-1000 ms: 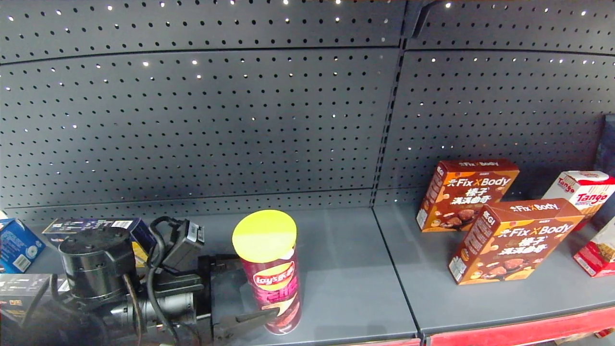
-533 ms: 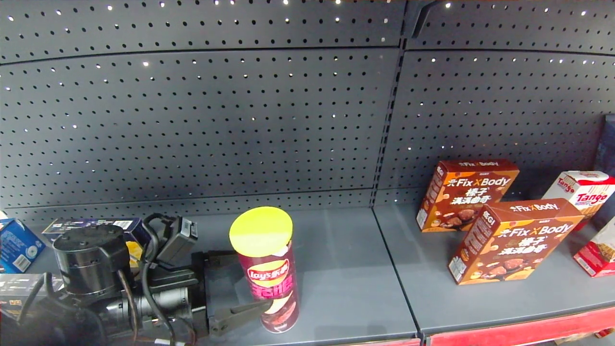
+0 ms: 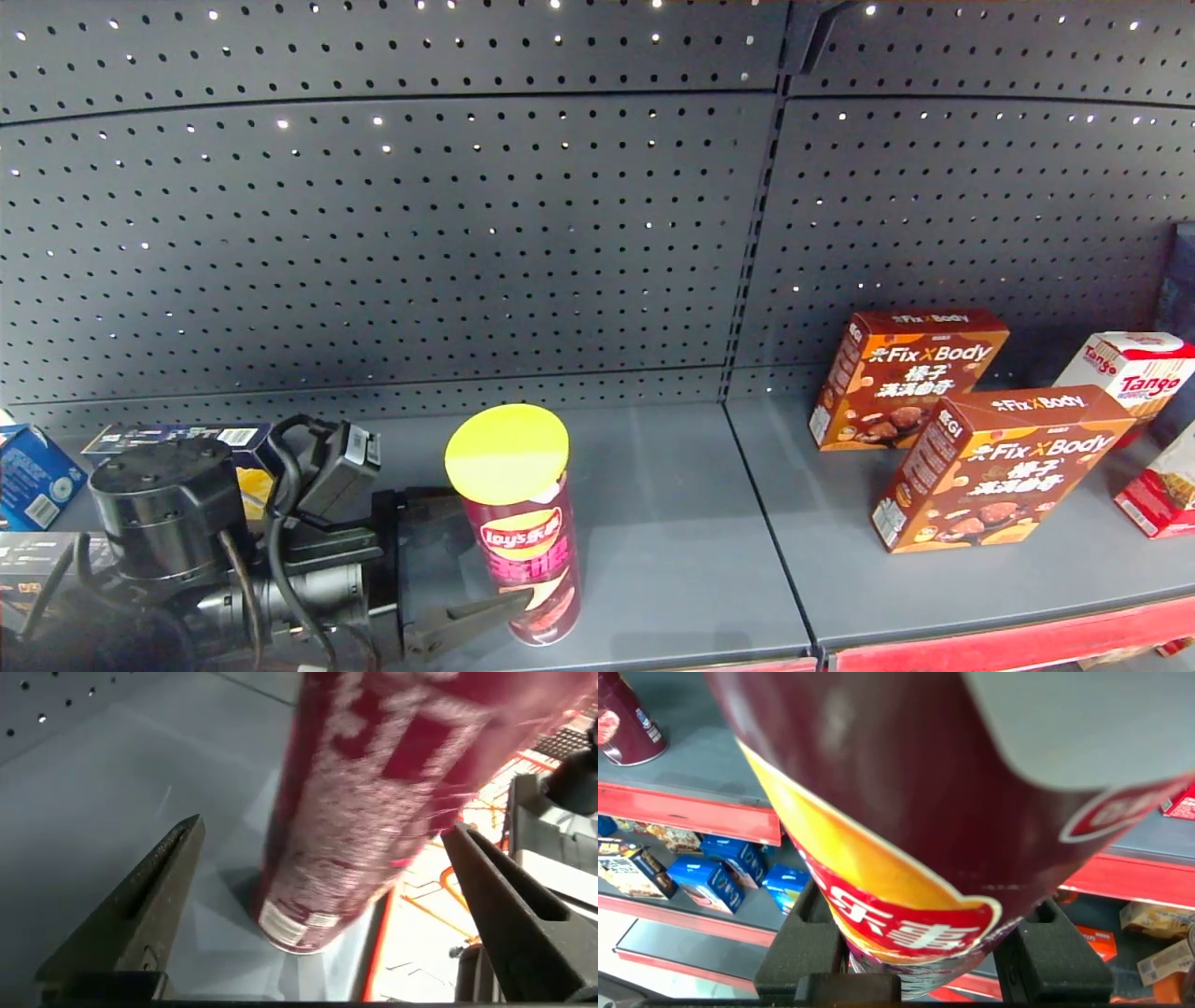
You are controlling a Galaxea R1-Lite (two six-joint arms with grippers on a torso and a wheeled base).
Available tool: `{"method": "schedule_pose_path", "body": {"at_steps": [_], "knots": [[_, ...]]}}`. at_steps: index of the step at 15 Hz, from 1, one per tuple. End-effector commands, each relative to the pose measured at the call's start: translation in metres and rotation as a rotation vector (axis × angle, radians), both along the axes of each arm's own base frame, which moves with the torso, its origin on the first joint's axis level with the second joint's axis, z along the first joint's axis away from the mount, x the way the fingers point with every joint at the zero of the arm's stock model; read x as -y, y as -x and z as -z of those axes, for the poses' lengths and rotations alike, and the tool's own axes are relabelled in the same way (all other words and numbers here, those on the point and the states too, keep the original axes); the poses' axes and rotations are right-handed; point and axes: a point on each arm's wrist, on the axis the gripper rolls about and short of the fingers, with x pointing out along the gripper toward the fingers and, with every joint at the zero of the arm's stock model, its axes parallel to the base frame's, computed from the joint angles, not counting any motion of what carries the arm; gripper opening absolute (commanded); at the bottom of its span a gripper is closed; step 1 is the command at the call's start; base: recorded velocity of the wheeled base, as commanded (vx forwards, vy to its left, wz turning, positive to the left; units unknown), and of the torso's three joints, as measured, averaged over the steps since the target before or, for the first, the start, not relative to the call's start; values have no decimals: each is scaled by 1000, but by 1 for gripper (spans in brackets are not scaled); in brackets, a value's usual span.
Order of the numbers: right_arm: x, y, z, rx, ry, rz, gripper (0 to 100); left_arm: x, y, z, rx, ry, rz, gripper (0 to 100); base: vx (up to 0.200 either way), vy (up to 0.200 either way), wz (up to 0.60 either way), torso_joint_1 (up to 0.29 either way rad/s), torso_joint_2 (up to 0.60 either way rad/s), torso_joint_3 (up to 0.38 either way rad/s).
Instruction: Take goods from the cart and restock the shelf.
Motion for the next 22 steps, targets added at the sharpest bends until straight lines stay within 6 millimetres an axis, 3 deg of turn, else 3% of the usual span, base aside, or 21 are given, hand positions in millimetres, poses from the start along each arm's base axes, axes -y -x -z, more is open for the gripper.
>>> {"method": "schedule_pose_path", "body": {"at_steps": [1,9,12,14,17,22], "knots": [[0,0,1,-4,1,-1,0,-4,18,-13,48,15,2,100,0,0,0,0,0,0],[0,-1,2,-7,1,-3,0,-16,45,-42,199,49,-61,100,0,0,0,0,0,0],[0,-1,0,2,0,7,0,-26,66,-56,282,72,-151,100,0,0,0,0,0,0],[0,0,0,5,0,5,0,-35,82,-55,290,83,-209,100,0,0,0,0,0,0],[0,0,-2,10,-1,0,0,-53,123,-56,296,144,-346,100,0,0,0,0,0,0],[0,1,-7,30,-1,-6,0,-64,184,-48,309,228,-487,100,0,0,0,0,0,0]]}}
